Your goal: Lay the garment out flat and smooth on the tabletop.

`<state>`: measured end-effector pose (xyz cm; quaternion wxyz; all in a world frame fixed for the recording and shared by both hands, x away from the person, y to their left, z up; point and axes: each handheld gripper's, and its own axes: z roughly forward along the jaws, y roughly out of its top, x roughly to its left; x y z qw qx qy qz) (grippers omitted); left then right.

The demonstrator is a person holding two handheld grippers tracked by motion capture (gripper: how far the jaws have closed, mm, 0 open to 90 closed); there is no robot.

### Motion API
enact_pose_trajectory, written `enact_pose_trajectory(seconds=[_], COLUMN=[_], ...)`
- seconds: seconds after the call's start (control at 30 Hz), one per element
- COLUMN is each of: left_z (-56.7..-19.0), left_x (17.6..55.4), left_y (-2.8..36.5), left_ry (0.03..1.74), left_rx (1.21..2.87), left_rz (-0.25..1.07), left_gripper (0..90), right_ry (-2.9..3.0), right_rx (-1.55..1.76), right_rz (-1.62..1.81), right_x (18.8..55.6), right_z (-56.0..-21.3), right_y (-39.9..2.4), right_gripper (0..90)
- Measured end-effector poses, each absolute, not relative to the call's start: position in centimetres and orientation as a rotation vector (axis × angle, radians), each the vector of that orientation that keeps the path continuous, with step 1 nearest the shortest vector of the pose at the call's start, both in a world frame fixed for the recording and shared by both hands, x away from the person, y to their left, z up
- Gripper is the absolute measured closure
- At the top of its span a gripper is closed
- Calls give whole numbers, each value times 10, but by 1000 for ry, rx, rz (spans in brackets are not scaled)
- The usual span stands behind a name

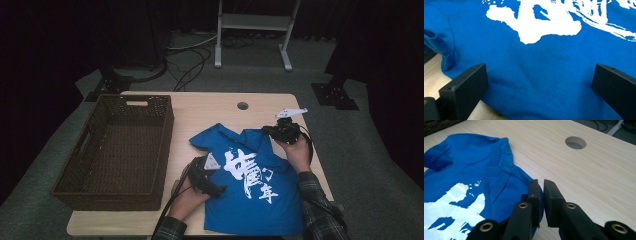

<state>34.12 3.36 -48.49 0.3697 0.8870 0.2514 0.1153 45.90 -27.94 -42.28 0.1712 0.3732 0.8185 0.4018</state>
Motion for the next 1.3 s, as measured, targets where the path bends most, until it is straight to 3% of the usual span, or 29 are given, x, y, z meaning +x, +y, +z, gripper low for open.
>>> enact_pose_trajectory(seconds=[1.07, 1.13, 1.17, 1.3], left_z=[-485, -485, -485, -485], left_x=[341, 341, 341, 341], left_y=[34, 33, 34, 33], left_ry=[647, 647, 647, 648], left_rx=[2275, 2274, 2274, 2274], left_rz=[295, 294, 294, 295], left_gripper=[3, 3, 3, 3], right_ry=[2168, 2153, 2138, 2133], right_rx=[1173, 1177, 1177, 1186], right_rz=[1067, 1059, 1065, 1068], right_x=[491, 491, 490, 488], right_z=[-416, -417, -417, -420], right_y=[-310, -312, -312, -312], right_gripper=[838, 804, 730, 723])
